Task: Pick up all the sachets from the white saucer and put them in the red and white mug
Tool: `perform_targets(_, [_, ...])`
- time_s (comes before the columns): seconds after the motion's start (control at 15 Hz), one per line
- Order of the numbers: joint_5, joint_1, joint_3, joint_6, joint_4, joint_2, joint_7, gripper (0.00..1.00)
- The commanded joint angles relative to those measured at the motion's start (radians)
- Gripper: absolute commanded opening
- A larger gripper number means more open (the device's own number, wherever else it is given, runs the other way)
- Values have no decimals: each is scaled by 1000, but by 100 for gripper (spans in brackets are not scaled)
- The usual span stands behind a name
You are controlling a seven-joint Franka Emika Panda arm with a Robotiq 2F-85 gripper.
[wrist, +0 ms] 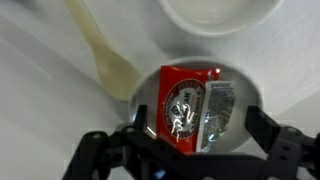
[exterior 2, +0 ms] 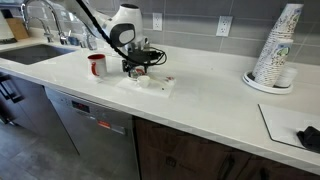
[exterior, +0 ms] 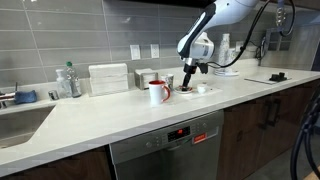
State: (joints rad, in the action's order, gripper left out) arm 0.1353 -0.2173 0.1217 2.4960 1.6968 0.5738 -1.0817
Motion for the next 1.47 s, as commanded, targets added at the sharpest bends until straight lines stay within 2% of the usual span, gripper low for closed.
perform_targets(0.0, [28, -28, 30, -13, -53, 42, -45, 100])
perform_targets(0.27, [24, -29, 36, -35, -91, 67, -40, 99])
perform_targets(0.33, [24, -29, 38, -40, -97, 72, -39, 90])
perform_targets(0.4, [22, -29, 38, -46, -104, 76, -37, 74])
perform_targets(0.47, [19, -27, 35, -51, -110, 81, -31, 70])
perform_targets(1.07, [19, -16, 25, -125, -144, 68, -5, 2])
perform_targets(1.4, [20, -11, 19, -185, -154, 35, 23, 1])
